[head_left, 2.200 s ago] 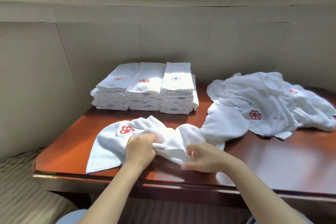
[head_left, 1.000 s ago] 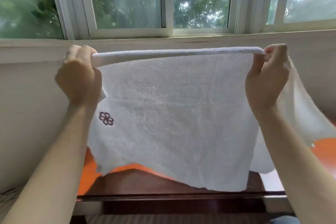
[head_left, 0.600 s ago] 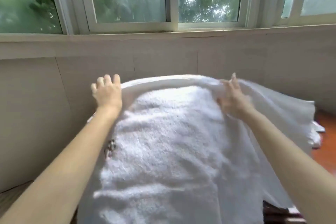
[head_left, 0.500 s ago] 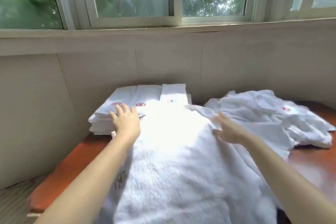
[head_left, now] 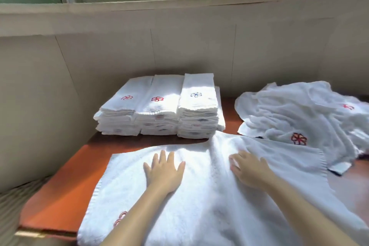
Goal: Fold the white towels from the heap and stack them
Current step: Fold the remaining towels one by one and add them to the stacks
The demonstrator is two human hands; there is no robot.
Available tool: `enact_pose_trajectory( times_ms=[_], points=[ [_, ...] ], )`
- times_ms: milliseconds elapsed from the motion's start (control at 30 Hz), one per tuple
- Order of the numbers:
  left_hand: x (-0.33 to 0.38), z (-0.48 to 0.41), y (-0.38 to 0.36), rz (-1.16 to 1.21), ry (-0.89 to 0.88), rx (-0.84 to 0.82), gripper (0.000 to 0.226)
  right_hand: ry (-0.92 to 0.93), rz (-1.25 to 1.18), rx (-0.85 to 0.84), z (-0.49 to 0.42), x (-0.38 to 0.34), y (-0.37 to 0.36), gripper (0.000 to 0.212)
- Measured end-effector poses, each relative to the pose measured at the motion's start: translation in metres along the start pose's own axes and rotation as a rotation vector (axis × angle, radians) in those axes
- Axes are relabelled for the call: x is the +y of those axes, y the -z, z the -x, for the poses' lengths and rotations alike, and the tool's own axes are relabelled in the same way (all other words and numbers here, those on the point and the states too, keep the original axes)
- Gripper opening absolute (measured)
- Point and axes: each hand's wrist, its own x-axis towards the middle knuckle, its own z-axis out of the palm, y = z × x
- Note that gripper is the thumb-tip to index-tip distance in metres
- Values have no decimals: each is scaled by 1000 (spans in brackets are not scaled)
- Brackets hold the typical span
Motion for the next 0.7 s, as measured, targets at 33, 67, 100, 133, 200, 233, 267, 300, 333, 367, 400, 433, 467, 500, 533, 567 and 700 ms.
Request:
enact_pose_trajectory(
  times_ms=[33,67,100,133,200,233,267,300,333,367,400,433,467,500,533,567,700],
  points=[
    [-2,-5,-1,5,-4,12,67,3,-14,1,-2,1,1,30],
    [-3,-8,-2,11,-10,22,67,5,-22,-5,-2,3,2,31],
    [-4,-11,-2,19,-15,26,67,6,-27,-17,-3,4,3,32],
    [-5,-12,-2,24,-19,25,67,7,-32,-32,-3,5,4,33],
    [-6,-12,0,54,-42,35,64,3,-43,-54,-1,5,5,35],
    [-8,-11,3,97,-65,57,59,5,-44,-55,0,4,6,35],
    [-10,-9,5,181,-94,88,52,9,-48,-49,2,3,6,34],
    [-12,-7,10,326,-123,114,44,16,-60,-31,3,3,7,33],
    [-15,-2,15,473,-146,110,41,22,-72,-21,5,3,8,32],
    [-22,3,20,574,-158,104,43,25,-78,-18,8,3,8,31],
    [-30,7,25,592,-166,121,46,29,-78,-16,12,4,9,29],
    [-41,11,30,524,-161,153,47,33,-76,-9,16,6,10,26],
    [-53,14,35,425,-136,178,47,36,-74,2,20,8,11,21],
    [-65,17,39,320,-94,200,45,36,-70,22,25,10,13,18],
    [-79,20,44,229,-16,202,44,32,-63,51,29,12,15,18],
    [-93,25,48,162,92,184,45,20,-53,89,32,13,17,20],
    [-137,46,56,135,468,53,75,-77,33,170,44,13,19,30]
  ],
)
